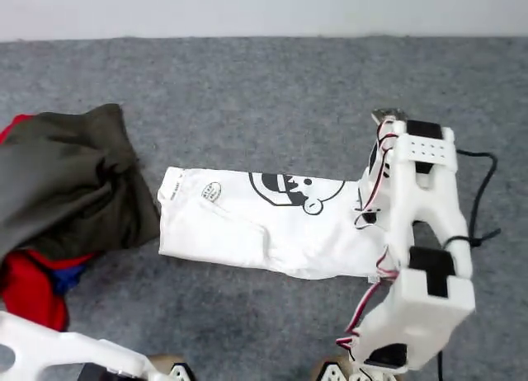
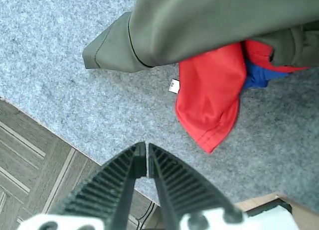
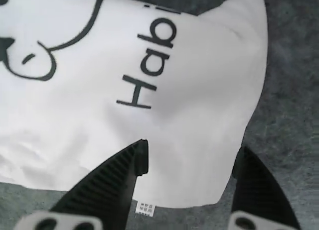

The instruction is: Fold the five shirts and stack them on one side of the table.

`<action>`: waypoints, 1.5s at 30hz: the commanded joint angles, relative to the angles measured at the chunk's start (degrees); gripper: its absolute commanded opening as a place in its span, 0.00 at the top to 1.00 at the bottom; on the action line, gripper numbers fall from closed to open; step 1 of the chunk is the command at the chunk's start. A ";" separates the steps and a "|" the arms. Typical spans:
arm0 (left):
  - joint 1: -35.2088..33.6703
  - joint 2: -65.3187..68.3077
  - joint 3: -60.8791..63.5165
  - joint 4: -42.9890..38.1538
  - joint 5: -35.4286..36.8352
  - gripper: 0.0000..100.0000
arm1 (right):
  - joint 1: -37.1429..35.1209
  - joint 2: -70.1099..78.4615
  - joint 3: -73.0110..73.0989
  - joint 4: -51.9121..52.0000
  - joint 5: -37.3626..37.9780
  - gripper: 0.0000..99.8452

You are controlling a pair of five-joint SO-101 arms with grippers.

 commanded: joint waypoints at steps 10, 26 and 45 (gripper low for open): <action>0.00 -0.26 -0.40 0.09 -0.44 0.99 | -3.21 11.47 -0.53 -6.55 -1.23 0.77; 7.21 -0.35 -3.56 0.44 -0.18 0.99 | 12.70 -0.57 -0.70 -3.74 16.79 0.99; 7.03 -0.35 -3.47 0.44 -0.18 0.99 | 20.00 -3.30 -16.97 11.82 32.53 0.99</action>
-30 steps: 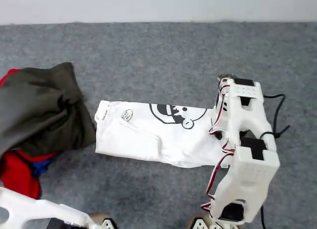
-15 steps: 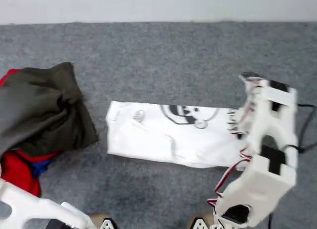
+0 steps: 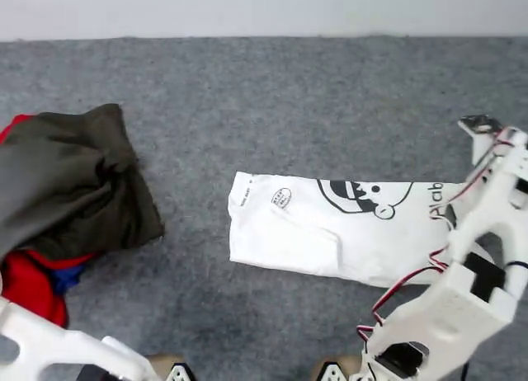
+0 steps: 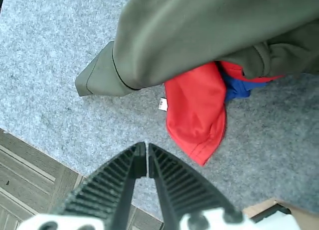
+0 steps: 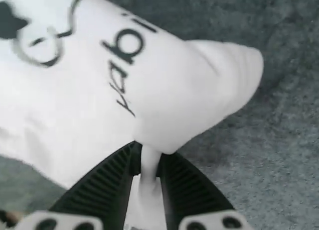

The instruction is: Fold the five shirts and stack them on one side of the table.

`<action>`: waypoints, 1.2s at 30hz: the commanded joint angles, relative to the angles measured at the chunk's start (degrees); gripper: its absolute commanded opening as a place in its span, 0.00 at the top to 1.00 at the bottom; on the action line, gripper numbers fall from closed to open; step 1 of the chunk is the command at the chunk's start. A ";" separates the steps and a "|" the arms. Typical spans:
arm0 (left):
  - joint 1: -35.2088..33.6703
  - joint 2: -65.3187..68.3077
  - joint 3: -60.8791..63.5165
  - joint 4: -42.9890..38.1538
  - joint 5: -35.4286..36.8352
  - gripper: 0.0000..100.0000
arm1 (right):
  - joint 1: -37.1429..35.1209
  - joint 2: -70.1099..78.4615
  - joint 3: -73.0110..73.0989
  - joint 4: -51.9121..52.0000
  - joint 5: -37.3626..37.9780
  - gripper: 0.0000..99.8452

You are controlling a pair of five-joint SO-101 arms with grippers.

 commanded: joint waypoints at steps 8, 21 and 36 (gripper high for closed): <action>0.44 -0.35 -1.98 0.35 -0.18 0.99 | -15.34 -16.13 -1.49 11.21 -5.10 0.99; 0.44 -0.35 -1.98 0.18 -0.09 0.99 | -41.98 -21.14 2.11 9.80 -20.48 0.99; 0.44 -0.35 -1.71 0.26 0.00 0.99 | -55.16 -10.51 2.02 -1.27 -26.20 0.99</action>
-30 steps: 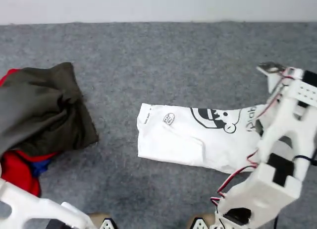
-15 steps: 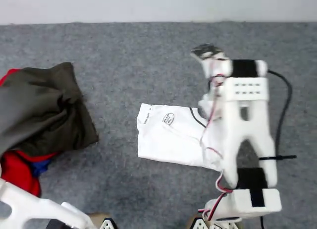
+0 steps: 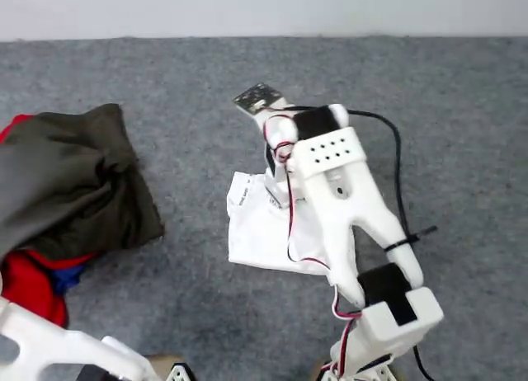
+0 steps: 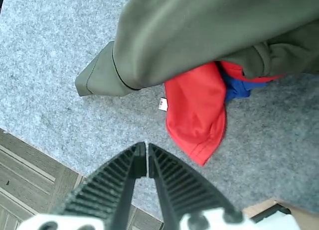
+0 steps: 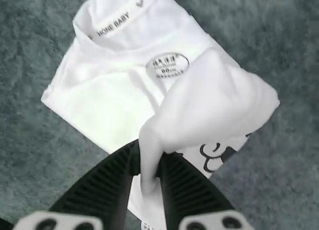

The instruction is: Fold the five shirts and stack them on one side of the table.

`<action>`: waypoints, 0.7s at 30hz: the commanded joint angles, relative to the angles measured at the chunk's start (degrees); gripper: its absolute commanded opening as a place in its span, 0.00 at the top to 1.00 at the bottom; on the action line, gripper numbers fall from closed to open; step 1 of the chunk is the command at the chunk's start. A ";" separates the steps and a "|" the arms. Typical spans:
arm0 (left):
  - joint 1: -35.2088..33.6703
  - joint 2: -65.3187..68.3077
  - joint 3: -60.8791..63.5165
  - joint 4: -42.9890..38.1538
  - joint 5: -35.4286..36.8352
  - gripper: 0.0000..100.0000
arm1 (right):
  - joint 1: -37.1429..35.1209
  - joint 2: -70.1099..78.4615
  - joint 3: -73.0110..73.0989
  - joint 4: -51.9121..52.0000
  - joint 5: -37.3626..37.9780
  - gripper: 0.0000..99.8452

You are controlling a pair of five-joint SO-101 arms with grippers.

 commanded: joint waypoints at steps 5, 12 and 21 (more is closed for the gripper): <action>0.44 -0.35 -1.63 0.44 0.00 0.99 | -2.07 1.89 -1.58 -3.03 -0.53 0.99; 0.44 -0.35 -1.63 0.44 0.00 0.99 | -2.07 6.55 -6.68 -2.42 -0.35 0.99; 0.53 -0.35 -1.63 0.26 0.00 0.99 | -2.51 10.33 -9.67 0.04 -0.44 0.99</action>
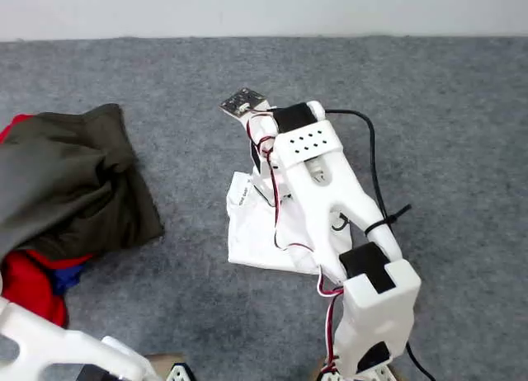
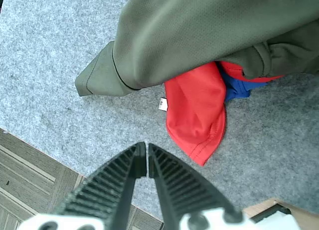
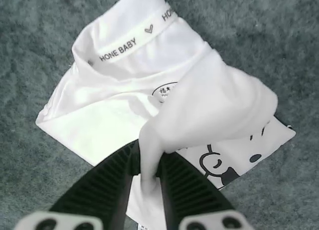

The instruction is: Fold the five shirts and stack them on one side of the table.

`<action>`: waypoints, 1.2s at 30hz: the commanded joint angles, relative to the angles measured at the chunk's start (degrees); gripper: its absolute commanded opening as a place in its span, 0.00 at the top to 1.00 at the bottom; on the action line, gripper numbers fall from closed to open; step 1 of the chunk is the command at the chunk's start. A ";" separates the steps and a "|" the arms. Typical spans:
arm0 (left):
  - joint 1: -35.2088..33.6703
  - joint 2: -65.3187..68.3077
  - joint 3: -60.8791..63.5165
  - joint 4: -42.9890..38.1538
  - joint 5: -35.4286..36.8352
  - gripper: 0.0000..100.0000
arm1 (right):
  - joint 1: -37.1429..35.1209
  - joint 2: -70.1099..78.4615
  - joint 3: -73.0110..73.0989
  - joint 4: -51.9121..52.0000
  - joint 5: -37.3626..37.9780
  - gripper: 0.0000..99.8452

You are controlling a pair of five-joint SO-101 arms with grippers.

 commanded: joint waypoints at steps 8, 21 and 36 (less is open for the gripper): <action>0.53 -0.35 -1.63 0.35 0.00 0.99 | -2.68 -0.84 -2.73 3.74 -0.35 0.86; 0.53 -0.35 -1.63 0.35 0.00 0.99 | -0.92 -8.31 -10.90 11.56 0.00 0.86; 0.00 -0.35 -1.80 0.35 0.00 0.99 | 13.93 0.40 0.62 11.30 7.82 0.99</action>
